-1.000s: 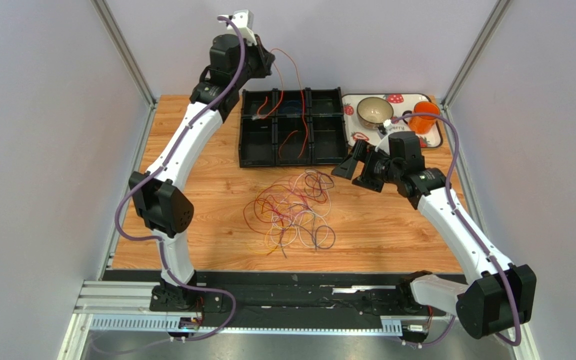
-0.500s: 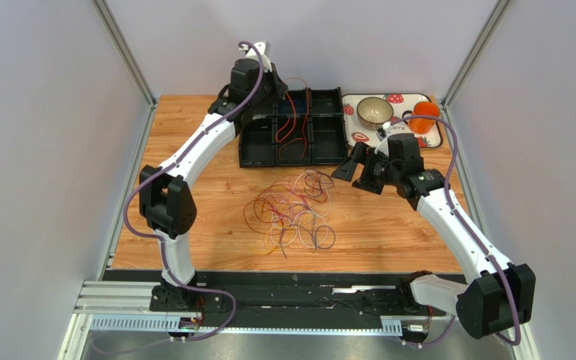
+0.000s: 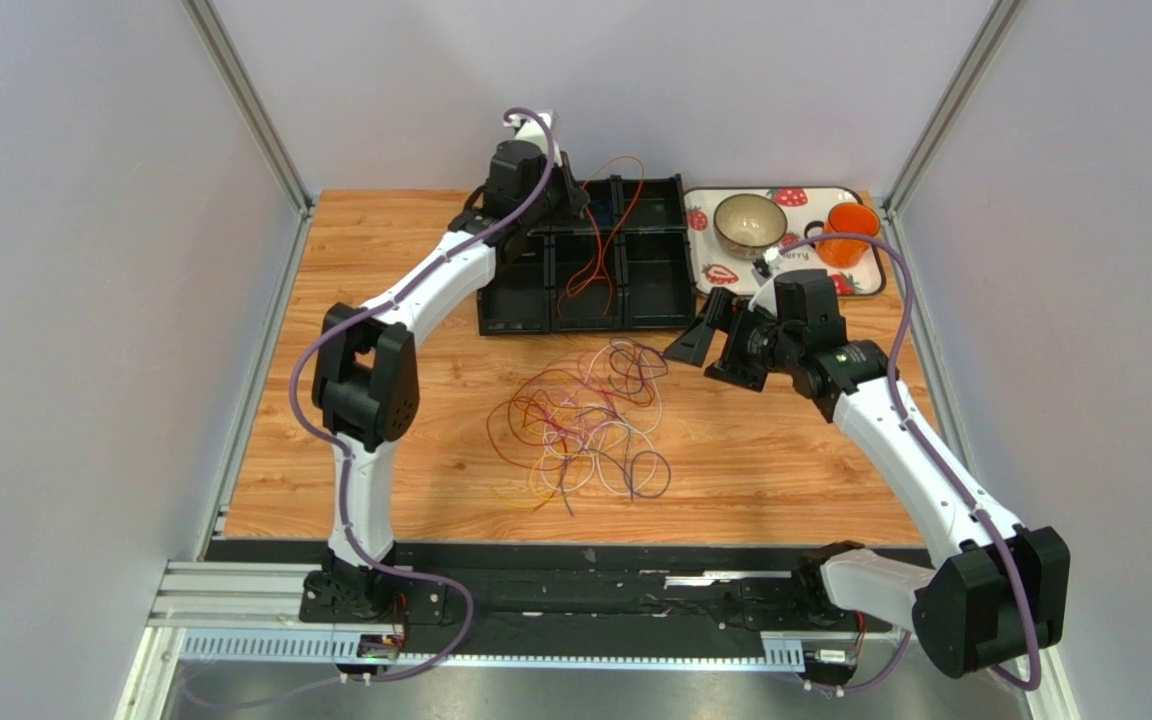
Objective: Untangle the cables
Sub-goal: Place the cable in the bin.
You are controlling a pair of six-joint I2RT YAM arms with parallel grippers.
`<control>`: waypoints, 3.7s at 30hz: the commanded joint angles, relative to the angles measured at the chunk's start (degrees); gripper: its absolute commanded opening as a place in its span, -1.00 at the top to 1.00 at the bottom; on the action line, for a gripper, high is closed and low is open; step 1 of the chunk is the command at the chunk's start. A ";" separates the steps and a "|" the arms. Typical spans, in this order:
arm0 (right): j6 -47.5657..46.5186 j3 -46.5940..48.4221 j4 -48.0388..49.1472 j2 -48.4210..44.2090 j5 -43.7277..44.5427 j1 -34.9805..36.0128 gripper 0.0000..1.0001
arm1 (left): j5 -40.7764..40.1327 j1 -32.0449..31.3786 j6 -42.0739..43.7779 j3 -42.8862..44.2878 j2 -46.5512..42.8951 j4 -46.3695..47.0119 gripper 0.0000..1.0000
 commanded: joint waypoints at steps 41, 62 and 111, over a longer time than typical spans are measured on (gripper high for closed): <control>1.40 19.80 4.29 16.95 0.73 6.40 -0.64 | -11.12 -0.06 4.72 -13.46 -31.70 -27.50 0.07; 3.69 62.43 3.67 56.78 12.15 13.96 -0.53 | -26.32 0.03 0.33 -40.53 -77.27 -58.30 0.08; 3.69 78.00 25.11 77.88 24.20 17.13 0.89 | -21.15 3.72 3.14 -44.94 -79.21 -53.64 0.20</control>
